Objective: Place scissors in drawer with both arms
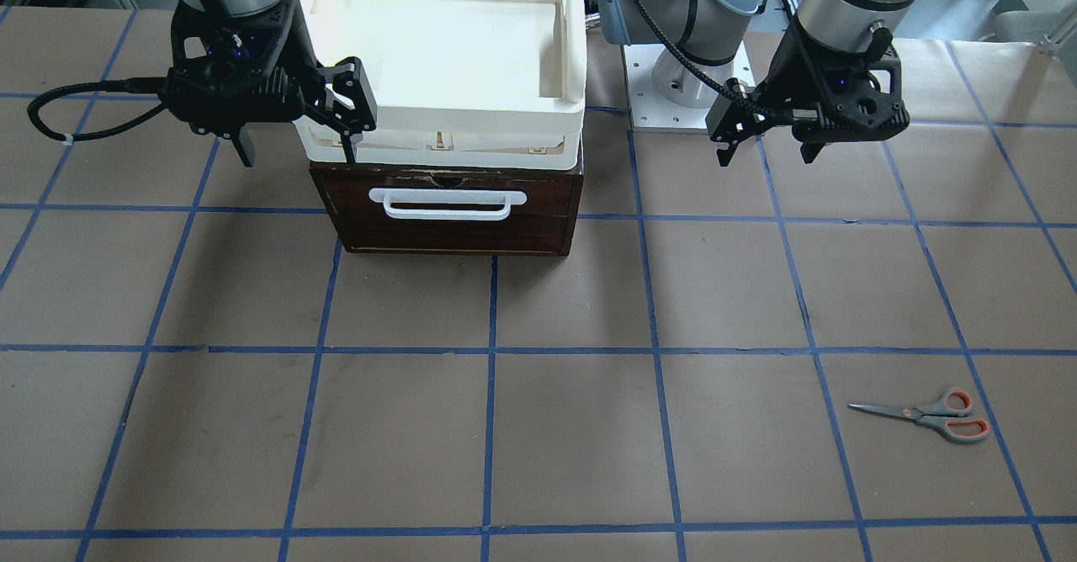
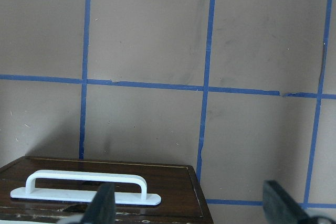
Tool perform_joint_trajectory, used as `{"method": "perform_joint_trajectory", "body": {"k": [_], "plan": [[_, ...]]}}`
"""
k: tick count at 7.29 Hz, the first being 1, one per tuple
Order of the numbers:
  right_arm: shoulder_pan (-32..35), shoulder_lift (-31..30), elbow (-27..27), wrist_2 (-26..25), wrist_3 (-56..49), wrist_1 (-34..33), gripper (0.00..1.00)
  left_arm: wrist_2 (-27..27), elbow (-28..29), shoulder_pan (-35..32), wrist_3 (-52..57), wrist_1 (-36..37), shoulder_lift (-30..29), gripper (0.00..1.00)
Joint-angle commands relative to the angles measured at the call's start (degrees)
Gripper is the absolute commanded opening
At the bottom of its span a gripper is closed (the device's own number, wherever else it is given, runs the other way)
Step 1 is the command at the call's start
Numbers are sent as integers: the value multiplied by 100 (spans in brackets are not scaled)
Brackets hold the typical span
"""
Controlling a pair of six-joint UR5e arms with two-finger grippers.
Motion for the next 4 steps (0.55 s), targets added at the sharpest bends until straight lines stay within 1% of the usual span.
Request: {"method": "perform_joint_trajectory", "body": {"k": [1, 3, 4], "plan": [[0, 0, 62, -38, 9, 14, 100, 0, 0, 0, 0, 0, 0, 100], [0, 0, 71, 14, 0, 5, 100, -9, 0, 0, 9, 9, 0, 100], [0, 0, 63, -37, -148, -64, 100, 9, 9, 9, 9, 17, 0, 100]]}}
